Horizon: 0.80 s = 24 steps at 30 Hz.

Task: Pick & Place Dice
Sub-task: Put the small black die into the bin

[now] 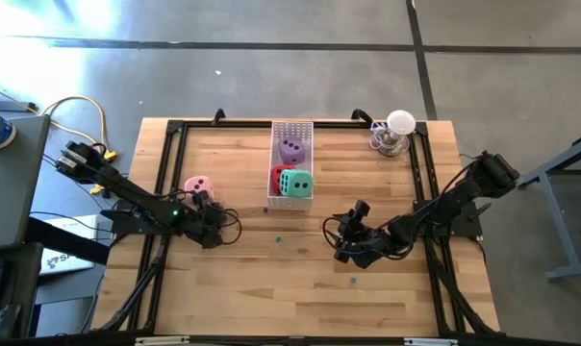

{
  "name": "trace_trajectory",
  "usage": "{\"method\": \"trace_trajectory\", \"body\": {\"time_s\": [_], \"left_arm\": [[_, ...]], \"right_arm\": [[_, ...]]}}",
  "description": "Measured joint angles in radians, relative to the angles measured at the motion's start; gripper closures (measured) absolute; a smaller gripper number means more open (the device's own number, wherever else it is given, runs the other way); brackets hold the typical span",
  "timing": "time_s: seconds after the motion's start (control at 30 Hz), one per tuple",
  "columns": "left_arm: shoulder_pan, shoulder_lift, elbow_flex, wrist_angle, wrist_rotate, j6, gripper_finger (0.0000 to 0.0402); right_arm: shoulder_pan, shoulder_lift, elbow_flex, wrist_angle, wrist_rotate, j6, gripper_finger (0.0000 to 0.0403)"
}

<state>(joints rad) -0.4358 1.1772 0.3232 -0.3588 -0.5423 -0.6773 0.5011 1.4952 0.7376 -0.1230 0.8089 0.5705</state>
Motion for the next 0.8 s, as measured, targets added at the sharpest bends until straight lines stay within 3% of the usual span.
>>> {"method": "trace_trajectory", "body": {"time_s": [0.17, 0.47, 0.63, 0.8], "left_arm": [[0.0, 0.0, 0.0, 0.002, -0.007, -0.005, 0.0362], [0.0, 0.0, 0.002, 0.039, -0.04, 0.014, 0.0364], [0.009, -0.01, 0.062, 0.07, -0.052, 0.124, 0.0364], [0.07, -0.022, 0.183, 0.075, -0.082, 0.346, 0.0364]], "right_arm": [[0.0, 0.0, 0.0, 0.0, 0.0, 0.0, 0.0172], [0.0, 0.0, 0.0, 0.0, 0.0, 0.0, 0.0172], [0.0, 0.0, 0.0, 0.0, 0.0, 0.0, 0.0172], [0.0, 0.0, 0.0, 0.0, 0.0, 0.0, 0.0172]]}}
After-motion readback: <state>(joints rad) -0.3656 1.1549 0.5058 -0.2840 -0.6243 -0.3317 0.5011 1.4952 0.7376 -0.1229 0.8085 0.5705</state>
